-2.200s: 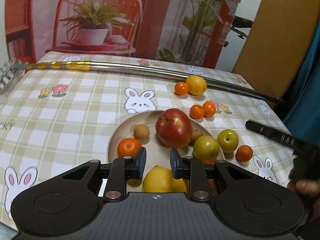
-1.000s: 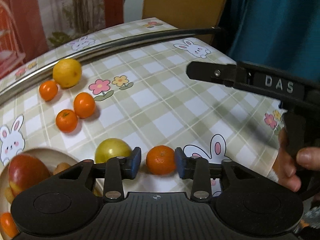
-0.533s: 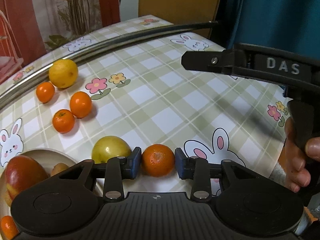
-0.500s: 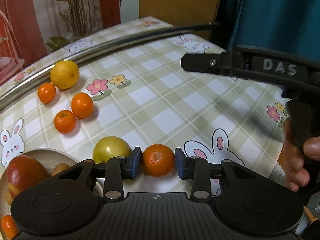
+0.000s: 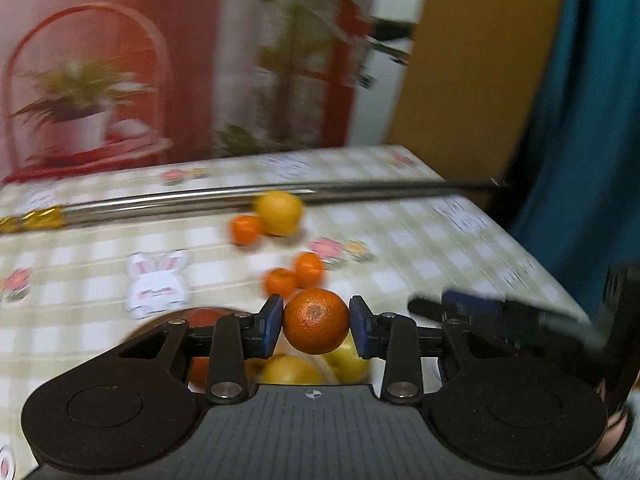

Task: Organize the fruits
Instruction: 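Grasp the green-yellow fruit with the right tool while the left tool holds the tangerine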

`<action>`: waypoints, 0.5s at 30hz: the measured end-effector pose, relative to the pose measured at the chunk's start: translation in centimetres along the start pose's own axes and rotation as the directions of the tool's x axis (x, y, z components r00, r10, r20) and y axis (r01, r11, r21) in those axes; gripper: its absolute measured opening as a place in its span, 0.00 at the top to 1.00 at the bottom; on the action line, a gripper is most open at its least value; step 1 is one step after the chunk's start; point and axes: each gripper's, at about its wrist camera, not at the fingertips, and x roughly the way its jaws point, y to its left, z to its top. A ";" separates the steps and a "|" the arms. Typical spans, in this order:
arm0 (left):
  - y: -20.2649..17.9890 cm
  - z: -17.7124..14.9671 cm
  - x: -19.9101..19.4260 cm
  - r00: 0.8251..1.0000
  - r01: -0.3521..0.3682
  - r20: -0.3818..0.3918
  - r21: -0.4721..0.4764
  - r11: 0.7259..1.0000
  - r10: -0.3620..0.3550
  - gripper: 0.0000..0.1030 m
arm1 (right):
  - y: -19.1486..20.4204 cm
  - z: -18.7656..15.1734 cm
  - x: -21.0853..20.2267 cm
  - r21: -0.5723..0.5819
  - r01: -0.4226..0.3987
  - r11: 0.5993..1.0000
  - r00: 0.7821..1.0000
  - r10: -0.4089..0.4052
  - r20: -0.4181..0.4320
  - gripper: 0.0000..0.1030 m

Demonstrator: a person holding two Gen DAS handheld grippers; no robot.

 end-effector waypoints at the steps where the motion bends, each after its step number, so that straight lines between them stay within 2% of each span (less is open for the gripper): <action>1: 0.8 0.1 -0.4 1.000 -0.013 0.006 -0.025 1.000 0.013 0.63 | 0.5 -0.2 0.4 -0.005 -0.019 1.000 1.000 0.019 -0.013 0.45; 6: 3.7 -0.6 -1.5 0.996 -0.088 0.010 -0.103 0.991 0.090 0.63 | 2.5 -0.8 2.0 -0.047 -0.123 0.991 0.991 0.119 -0.064 0.47; 8: 4.9 -1.1 -1.8 0.995 -0.100 0.004 -0.131 0.986 0.102 0.63 | 3.1 -1.0 2.6 -0.074 -0.163 0.984 0.984 0.157 -0.084 0.52; 11: 6.1 -1.8 -1.9 0.993 -0.114 -0.004 -0.168 0.979 0.115 0.63 | 3.7 -1.3 3.2 -0.114 -0.167 0.979 0.982 0.155 -0.108 0.55; 15: 7.2 -2.6 -2.4 0.992 -0.121 -0.004 -0.195 0.973 0.123 0.63 | 3.1 -1.4 3.7 -0.064 -0.181 0.981 0.978 0.173 -0.114 0.57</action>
